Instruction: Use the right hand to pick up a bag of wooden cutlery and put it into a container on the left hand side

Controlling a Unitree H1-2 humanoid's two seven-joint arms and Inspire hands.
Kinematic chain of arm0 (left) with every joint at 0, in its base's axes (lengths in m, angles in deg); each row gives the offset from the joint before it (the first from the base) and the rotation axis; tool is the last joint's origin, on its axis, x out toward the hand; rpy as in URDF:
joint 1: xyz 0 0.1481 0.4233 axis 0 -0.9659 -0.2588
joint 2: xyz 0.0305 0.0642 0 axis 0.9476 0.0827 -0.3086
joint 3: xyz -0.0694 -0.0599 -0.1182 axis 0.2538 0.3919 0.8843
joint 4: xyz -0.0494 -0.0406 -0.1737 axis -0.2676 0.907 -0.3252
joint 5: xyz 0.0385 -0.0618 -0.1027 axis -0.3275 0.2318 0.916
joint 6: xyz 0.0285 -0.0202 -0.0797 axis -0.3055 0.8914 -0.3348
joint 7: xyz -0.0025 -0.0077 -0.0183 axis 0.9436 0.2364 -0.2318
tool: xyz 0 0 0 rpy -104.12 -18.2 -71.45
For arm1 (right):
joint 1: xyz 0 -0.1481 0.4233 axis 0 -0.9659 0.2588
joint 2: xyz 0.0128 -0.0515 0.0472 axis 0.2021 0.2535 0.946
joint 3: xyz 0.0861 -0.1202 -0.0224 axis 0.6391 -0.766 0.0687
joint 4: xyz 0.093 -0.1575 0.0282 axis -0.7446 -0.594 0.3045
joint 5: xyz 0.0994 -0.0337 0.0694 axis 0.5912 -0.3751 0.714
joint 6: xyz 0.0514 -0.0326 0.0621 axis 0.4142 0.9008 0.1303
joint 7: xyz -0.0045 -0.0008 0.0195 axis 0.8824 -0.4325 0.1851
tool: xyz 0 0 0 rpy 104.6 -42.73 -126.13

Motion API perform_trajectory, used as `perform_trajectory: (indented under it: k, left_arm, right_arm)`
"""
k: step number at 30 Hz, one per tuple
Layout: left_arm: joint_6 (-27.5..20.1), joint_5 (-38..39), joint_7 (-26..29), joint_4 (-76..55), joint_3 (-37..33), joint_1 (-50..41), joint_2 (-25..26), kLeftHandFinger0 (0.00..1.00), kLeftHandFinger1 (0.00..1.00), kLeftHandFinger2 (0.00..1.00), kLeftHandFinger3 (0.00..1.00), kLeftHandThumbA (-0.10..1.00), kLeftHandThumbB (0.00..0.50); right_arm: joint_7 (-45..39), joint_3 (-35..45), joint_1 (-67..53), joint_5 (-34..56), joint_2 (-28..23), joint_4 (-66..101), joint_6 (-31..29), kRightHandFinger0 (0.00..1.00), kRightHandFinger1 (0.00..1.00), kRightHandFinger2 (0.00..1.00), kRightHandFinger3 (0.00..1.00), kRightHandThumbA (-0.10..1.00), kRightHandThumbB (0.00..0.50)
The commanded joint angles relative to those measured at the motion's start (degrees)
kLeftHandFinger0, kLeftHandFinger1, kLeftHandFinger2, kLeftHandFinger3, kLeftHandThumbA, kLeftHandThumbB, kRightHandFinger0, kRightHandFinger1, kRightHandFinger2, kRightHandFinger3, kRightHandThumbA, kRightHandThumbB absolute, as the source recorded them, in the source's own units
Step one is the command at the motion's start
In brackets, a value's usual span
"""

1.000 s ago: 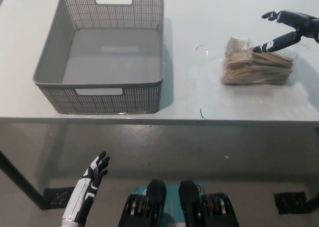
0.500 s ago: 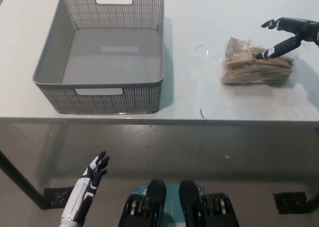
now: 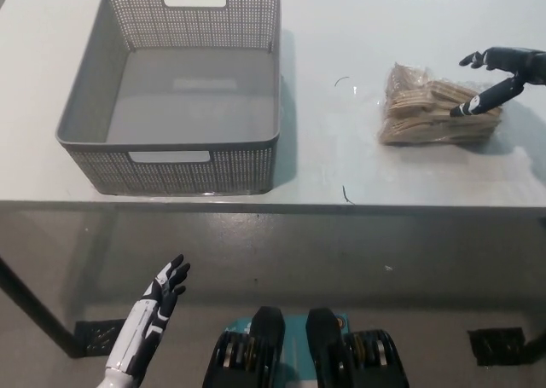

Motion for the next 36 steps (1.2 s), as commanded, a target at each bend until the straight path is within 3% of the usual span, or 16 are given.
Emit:
perform_trajectory:
  k: [1, 22, 26, 31, 36]
  left_arm:
    - [-2.16, 0.44, -0.69, -0.74, -0.18, 0.83, 0.85, 1.00, 1.00, 1.00, 1.00, 0.97, 0.111]
    - [-1.29, 0.17, -1.64, -1.15, -0.39, 2.22, 1.19, 1.00, 1.00, 1.00, 1.00, 0.96, 0.128]
    - [-1.72, 0.19, -1.81, -0.89, -0.68, 2.19, 1.25, 1.00, 1.00, 1.00, 1.00, 0.95, 0.107]
    - [-0.81, 0.61, -1.96, -1.46, -0.81, 2.37, 0.99, 1.00, 1.00, 1.00, 1.00, 0.95, 0.133]
    - [-0.86, 0.13, -1.68, -1.59, -0.89, 2.85, 1.02, 1.00, 1.00, 1.00, 1.00, 0.94, 0.125]
  right_arm:
    - [-0.14, 0.04, 4.09, -0.85, -0.30, -1.02, -1.98, 1.00, 1.00, 1.00, 1.00, 0.82, 0.500]
    - [2.06, -0.31, 5.82, -1.47, 2.01, -8.53, -5.84, 1.00, 1.00, 1.00, 1.00, 0.81, 0.500]
    - [2.93, -1.06, 6.71, -2.21, 3.57, -10.73, -6.36, 1.00, 1.00, 1.00, 1.00, 0.82, 0.500]
    - [2.84, -1.01, 8.32, -1.84, 5.77, -13.62, -6.77, 1.00, 1.00, 1.00, 1.00, 0.83, 0.500]
    - [3.77, -1.75, 9.52, -2.51, 7.86, -15.52, -7.04, 1.00, 1.00, 1.00, 1.00, 0.78, 0.500]
